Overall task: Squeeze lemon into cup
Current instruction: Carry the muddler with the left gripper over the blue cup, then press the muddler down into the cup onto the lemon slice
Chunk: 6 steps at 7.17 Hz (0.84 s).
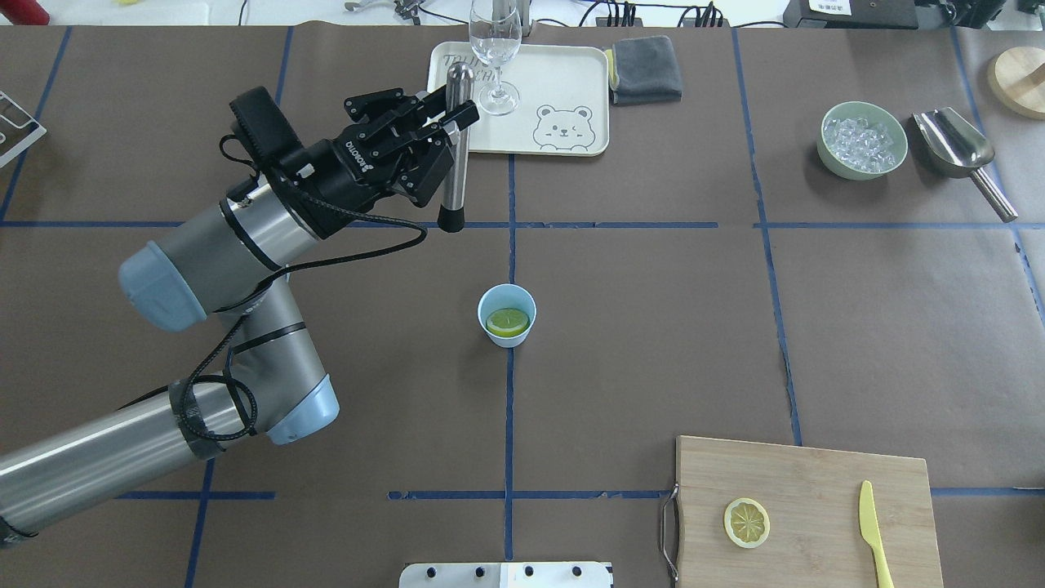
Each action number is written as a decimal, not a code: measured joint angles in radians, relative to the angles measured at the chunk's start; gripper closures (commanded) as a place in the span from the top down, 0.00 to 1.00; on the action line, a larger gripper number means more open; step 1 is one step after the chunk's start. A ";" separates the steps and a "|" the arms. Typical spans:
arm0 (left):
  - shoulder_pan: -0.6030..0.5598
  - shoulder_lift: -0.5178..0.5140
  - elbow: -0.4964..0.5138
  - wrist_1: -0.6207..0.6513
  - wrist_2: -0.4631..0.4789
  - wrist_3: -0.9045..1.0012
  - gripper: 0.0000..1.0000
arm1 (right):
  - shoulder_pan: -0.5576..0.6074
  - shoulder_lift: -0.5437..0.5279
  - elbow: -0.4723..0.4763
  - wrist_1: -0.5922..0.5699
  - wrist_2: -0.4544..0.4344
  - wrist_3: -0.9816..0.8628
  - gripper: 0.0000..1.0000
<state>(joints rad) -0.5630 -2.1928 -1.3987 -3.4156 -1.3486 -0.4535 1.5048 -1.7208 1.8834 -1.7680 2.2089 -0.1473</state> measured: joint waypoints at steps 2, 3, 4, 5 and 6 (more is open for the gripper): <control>0.052 -0.032 0.067 -0.002 0.033 0.033 0.00 | 0.000 0.001 -0.001 0.000 0.000 0.000 1.00; 0.091 -0.037 0.083 -0.002 0.068 0.038 0.00 | 0.000 0.001 -0.002 0.000 0.000 0.001 1.00; 0.124 -0.038 0.091 -0.001 0.100 0.040 0.00 | 0.000 0.001 -0.002 0.000 0.000 0.001 1.00; 0.152 -0.040 0.093 0.001 0.130 0.041 0.00 | 0.000 0.000 -0.002 -0.001 0.000 0.001 1.00; 0.169 -0.044 0.098 0.003 0.149 0.041 0.00 | 0.000 0.000 -0.002 -0.001 0.000 0.001 1.00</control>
<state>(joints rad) -0.3945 -2.2365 -1.3008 -3.4127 -1.1996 -0.4128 1.5048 -1.7209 1.8817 -1.7686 2.2089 -0.1458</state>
